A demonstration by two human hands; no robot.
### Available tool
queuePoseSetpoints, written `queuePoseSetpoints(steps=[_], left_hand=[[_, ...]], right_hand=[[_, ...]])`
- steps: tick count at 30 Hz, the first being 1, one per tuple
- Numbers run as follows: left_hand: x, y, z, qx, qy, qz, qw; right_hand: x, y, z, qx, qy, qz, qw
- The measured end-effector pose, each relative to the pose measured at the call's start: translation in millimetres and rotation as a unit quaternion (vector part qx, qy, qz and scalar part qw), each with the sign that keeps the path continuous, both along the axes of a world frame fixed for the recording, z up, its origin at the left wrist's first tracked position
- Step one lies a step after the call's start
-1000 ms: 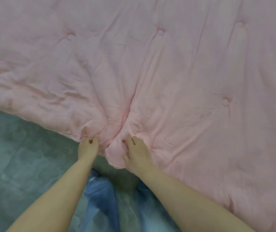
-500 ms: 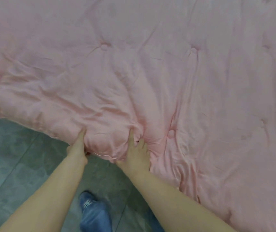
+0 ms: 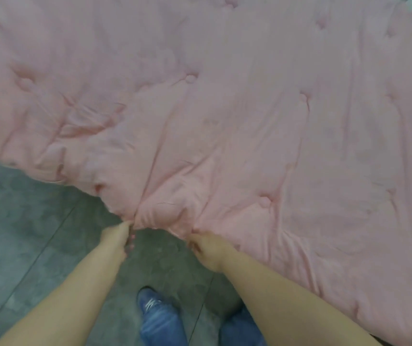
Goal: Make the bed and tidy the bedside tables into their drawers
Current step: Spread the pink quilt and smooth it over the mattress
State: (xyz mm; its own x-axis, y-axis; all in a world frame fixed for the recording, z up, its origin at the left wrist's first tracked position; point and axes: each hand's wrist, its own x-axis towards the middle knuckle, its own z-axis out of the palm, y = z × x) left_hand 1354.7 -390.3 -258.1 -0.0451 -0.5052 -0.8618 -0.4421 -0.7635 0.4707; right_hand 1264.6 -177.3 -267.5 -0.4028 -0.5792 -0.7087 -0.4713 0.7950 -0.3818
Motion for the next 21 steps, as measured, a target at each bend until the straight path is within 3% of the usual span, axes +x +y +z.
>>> queuePoseSetpoints(steps=[6, 9, 12, 15, 21], left_hand=[[52, -49, 18, 0.065, 0.012, -0.033, 0.997], [68, -84, 34, 0.1, 0.049, -0.031, 0.993], [77, -119, 45, 0.047, 0.069, -0.019, 0.996], [85, -139, 50, 0.057, 0.086, -0.007, 0.995], [91, -196, 49, 0.065, 0.072, -0.01, 0.995]], right_hand=[[8, -49, 40, -0.048, 0.053, -0.151, 0.986], [7, -99, 58, -0.066, 0.062, -0.136, 0.987], [11, -157, 67, -0.092, 0.07, -0.085, 0.99], [14, -201, 68, -0.117, 0.091, -0.039, 0.988], [17, -261, 54, -0.111, 0.105, -0.063, 0.986]])
